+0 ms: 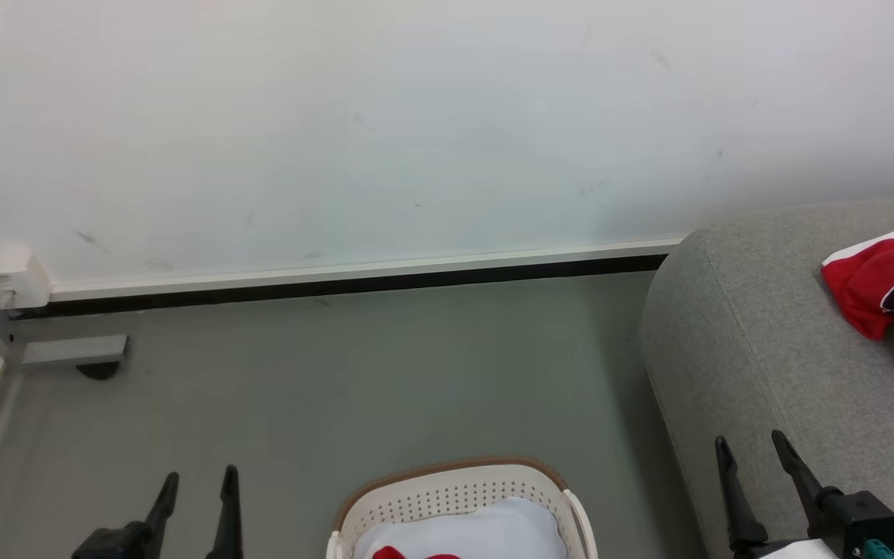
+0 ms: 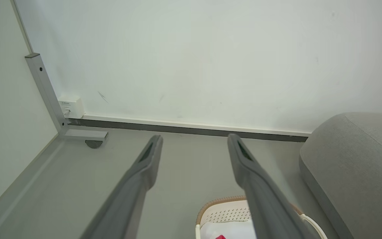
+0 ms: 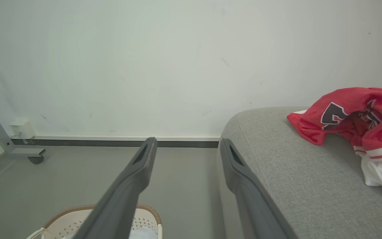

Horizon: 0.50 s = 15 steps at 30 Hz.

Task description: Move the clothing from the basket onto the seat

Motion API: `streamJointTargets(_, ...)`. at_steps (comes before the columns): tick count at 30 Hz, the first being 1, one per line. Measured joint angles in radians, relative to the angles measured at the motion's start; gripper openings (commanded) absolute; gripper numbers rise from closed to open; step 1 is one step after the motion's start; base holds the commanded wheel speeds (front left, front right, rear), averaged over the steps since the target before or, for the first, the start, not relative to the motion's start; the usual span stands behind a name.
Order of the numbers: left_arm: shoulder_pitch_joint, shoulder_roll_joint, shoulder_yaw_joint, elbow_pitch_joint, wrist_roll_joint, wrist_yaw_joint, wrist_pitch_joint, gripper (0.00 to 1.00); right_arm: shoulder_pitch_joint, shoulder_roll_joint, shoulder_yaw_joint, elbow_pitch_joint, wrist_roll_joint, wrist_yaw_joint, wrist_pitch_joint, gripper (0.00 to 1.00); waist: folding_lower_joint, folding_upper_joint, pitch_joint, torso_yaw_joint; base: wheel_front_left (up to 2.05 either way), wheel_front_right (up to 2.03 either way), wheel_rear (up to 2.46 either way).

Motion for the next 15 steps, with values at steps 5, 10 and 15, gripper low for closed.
streamJointTargets(5, 0.005, -0.011, 0.006, -0.002, 0.009, -0.003, 0.000, 1.00, -0.001, 0.000, 0.003, 0.017, -0.001, 0.000, 0.000, 1.00, 0.0000, 0.0000, -0.003, 0.010, 0.00, 0.00, 0.00)
streamJointTargets(10, 0.016, -0.023, 0.000, -0.010, 0.015, -0.002, 0.000, 1.00, -0.005, 0.000, 0.004, 0.036, -0.003, 0.000, 0.000, 1.00, 0.0001, 0.0000, -0.003, 0.018, 0.00, 0.00, 0.00)
streamJointTargets(15, 0.019, -0.029, -0.005, -0.011, 0.017, -0.001, 0.000, 1.00, -0.019, 0.000, 0.007, 0.047, -0.005, 0.000, 0.000, 1.00, 0.0001, 0.0000, -0.003, 0.025, 0.00, 0.00, 0.00)
